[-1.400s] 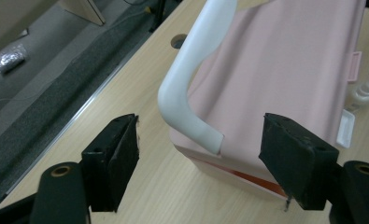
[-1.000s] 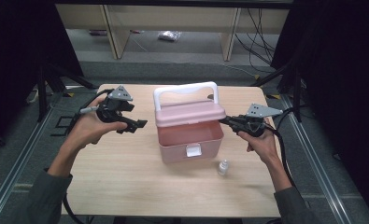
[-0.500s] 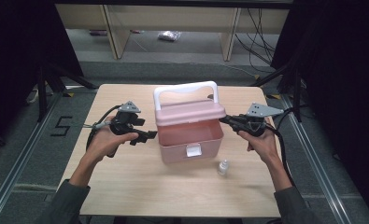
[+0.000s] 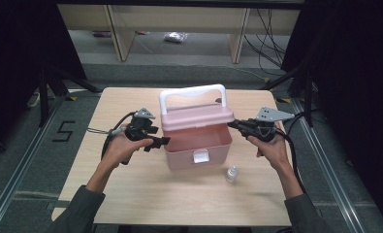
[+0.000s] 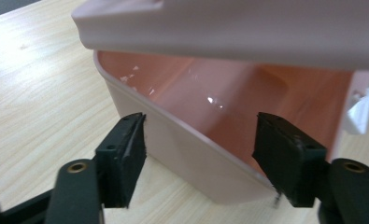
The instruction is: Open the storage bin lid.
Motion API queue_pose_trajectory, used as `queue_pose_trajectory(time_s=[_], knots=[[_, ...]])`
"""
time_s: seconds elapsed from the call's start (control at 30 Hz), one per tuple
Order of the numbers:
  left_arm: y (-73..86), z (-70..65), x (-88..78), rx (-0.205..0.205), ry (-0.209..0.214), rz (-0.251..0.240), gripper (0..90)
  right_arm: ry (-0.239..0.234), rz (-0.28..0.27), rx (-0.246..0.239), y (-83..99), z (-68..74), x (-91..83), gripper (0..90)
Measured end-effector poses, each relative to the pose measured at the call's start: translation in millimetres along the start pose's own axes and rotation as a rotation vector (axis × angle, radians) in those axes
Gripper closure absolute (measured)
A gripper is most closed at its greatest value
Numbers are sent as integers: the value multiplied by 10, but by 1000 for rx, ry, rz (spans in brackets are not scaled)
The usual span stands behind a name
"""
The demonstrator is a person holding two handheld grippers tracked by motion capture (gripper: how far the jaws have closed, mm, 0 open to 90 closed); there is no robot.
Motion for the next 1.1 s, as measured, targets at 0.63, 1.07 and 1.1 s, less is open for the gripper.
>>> queue_pose_trajectory(time_s=[0.63, 1.07, 1.1], knots=[[54, 8, 103, -28, 33, -7, 480, 25, -22, 0, -124, -36, -5, 894], [39, 33, 124, -35, 51, -22, 509, 53, -64, 3, -326, -151, 71, 894], [41, 37, 121, -32, 54, -19, 513, 55, -72, 4, -349, -170, 82, 894]])
Point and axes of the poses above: each handheld gripper's, and its own axes: x roughly forward along the jaws, y roughly out of its underside, z roughly to its left, the point moved 10 cm from there along x, roughly forward along the jaws, and after that the axes turned 11 degrees about y, right-handed, at the moved point
